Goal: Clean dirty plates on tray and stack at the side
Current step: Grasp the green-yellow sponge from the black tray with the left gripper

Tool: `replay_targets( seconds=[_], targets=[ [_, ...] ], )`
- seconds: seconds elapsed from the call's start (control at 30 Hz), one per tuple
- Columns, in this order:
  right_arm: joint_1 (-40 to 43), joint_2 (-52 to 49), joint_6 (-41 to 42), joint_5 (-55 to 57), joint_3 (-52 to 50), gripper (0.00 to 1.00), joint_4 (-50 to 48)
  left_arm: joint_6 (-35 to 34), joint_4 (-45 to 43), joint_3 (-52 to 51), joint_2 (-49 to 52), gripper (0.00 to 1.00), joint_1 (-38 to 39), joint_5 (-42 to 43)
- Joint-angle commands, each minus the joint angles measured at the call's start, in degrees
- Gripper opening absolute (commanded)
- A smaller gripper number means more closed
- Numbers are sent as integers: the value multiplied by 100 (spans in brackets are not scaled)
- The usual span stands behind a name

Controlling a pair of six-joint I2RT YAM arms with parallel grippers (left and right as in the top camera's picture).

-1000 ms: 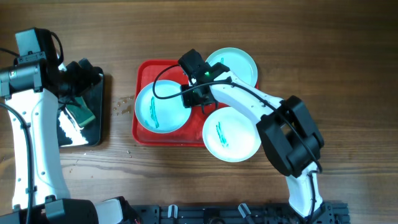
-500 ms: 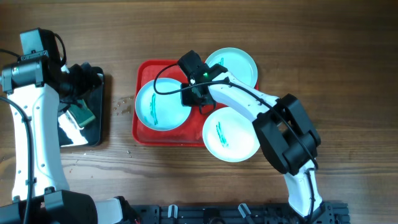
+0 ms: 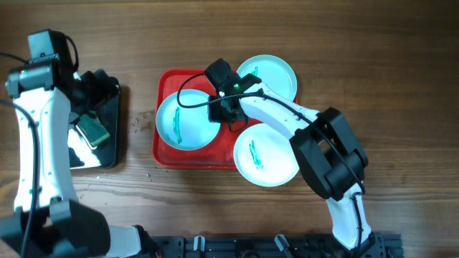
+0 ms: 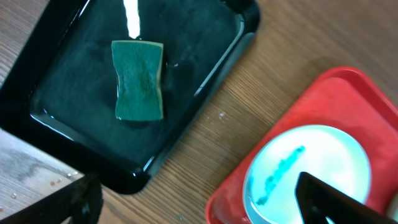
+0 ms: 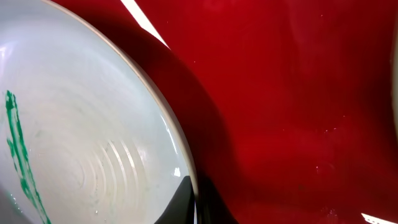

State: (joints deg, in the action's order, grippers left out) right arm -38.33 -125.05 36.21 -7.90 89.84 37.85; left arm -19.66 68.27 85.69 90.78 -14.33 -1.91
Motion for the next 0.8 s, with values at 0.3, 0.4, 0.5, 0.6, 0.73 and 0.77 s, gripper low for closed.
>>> replay_targets(
  seconds=[0.3,0.4,0.5,0.6,0.73,0.77],
  targets=[
    [-35,-212,-24,-4,42,4,-33,463,-446,57,1888,40,-837,-310],
    [-35,-212,-24,-4,42,4,-55,1056,-603,57,2096,33,-846,-317],
    [-35,-212,-125,-44,42,4,-57,1084,-710,57,2223,34,-846,-315],
    [-35,-212,-173,-111,42,4,-76,1370,-774,55,2308,34,-846,-420],
    [-35,-212,-170,-111,42,4,-76,1370,-966,-11,2356,32,-857,-415],
    [-35,-212,-170,-111,42,4,-79,1370,-1008,-81,2356,31,-857,-400]
  ],
)
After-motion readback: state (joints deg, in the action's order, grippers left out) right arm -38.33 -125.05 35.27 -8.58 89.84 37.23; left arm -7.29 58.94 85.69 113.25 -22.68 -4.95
